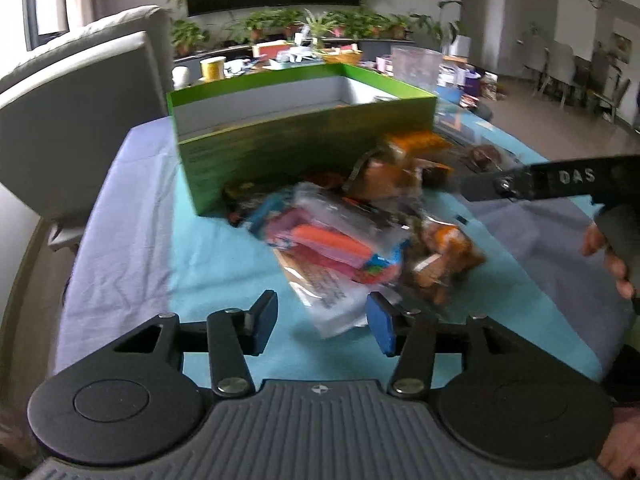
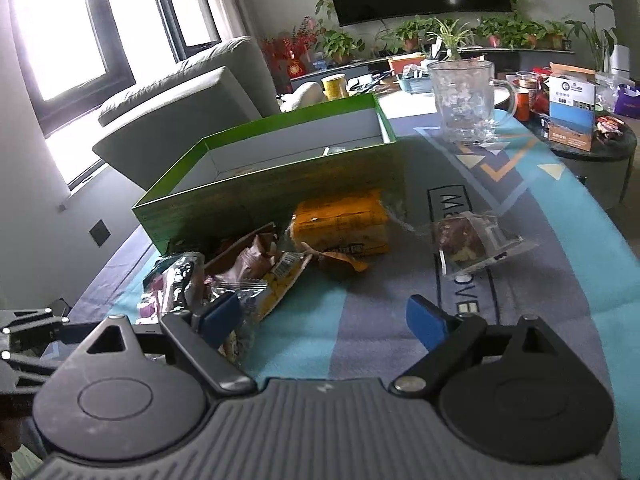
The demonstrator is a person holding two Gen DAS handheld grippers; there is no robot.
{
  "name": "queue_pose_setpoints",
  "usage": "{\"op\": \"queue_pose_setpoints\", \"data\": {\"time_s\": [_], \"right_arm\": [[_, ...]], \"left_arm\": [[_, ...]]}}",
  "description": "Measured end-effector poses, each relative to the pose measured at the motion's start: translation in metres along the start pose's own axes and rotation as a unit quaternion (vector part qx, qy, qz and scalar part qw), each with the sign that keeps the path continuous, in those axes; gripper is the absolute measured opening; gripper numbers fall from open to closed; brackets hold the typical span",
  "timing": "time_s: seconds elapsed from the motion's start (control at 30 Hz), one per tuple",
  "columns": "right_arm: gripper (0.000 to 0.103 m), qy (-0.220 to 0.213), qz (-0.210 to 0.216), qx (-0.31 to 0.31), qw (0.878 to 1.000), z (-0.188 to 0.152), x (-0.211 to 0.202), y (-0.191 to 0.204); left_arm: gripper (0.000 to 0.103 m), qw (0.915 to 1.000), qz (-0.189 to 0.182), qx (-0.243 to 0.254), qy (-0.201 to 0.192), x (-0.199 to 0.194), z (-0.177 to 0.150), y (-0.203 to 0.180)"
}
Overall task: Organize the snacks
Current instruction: 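Grasp the tan snack bar with left tool while right grasps clear brown-snack bag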
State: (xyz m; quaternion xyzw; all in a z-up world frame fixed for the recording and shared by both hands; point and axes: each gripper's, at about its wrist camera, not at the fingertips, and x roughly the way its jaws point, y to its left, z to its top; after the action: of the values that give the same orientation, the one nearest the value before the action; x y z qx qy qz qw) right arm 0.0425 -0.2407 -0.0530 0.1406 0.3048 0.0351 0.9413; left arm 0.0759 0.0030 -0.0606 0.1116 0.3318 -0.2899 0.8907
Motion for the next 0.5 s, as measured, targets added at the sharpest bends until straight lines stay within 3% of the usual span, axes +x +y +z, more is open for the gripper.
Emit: {"op": "queue_pose_setpoints", "data": {"time_s": [0.13,0.3,0.4,0.5], "right_arm": [[0.07,0.005,-0.007,0.012,1.0,-0.003,0.001,-0.007],[0.07,0.011,-0.004,0.019,1.0,-0.005,0.002,-0.007],[0.07,0.011,-0.002,0.015,1.0,-0.006,0.0,-0.005],[0.07,0.01,-0.002,0.014,1.0,-0.006,0.0,-0.006]], "left_arm": [[0.052,0.9998,-0.009,-0.019,0.001,0.006,0.002,-0.006],[0.057,0.9973,0.014,-0.071,0.0,0.021,0.012,-0.005],[0.057,0.9951,0.029,-0.094,0.0,0.03,0.016,-0.003],[0.048,0.9955,0.034,-0.088,-0.002,0.028,0.014,-0.003]]}}
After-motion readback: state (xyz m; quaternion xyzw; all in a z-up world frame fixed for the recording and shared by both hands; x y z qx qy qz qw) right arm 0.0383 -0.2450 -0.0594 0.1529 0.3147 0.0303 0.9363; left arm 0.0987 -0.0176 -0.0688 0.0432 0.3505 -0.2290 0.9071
